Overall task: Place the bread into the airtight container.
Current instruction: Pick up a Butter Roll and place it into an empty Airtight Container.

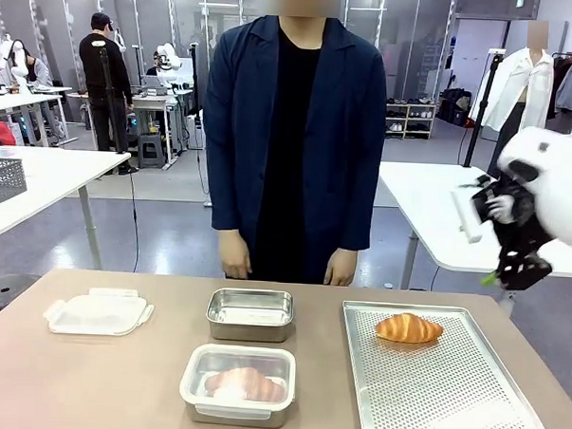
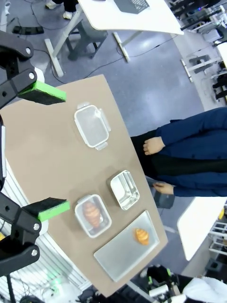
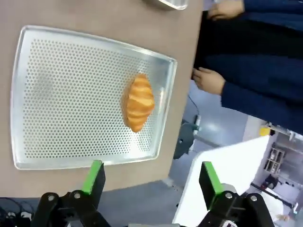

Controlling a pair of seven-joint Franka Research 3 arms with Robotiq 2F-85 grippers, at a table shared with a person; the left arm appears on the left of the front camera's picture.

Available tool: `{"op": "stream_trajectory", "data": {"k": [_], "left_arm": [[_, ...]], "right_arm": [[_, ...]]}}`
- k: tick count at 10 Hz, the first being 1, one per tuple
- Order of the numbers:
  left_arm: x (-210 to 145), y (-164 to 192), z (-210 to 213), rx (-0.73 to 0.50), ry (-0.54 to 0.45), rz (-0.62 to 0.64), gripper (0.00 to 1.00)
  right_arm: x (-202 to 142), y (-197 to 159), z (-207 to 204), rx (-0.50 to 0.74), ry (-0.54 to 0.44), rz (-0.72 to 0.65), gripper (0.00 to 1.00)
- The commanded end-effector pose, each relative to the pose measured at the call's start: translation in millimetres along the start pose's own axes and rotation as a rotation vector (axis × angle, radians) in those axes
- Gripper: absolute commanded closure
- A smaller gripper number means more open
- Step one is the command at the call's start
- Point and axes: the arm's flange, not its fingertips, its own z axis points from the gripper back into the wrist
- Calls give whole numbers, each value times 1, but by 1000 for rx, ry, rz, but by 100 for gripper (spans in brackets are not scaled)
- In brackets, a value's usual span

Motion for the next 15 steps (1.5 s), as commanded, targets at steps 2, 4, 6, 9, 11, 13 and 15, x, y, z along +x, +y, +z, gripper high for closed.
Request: {"op": "stream_trajectory", "data": {"k": [2, 4, 6, 9, 11, 13, 15], "left_arm": [[1, -1, 0, -3, 1, -3, 0], [1, -1, 0, -3, 1, -3, 0], [1, -1, 0, -3, 1, -3, 0], [1, -1, 0, -3, 1, -3, 0], [1, -1, 0, -3, 1, -3, 0], [1, -1, 0, -3, 1, -3, 0], [1, -1, 0, -3, 1, -3, 0]], "right_arm": [[-18, -3, -43, 66, 18, -100, 0], [-12, 4, -42, 72, 13, -32, 0], [-12, 4, -42, 72, 13, -32, 0], [-12, 4, -42, 72, 13, -32, 0], [-6, -13, -73, 119, -46, -31, 0], [1, -31, -127, 218, -19, -30, 0], [1, -40, -163, 272, -6, -42, 0]]}}
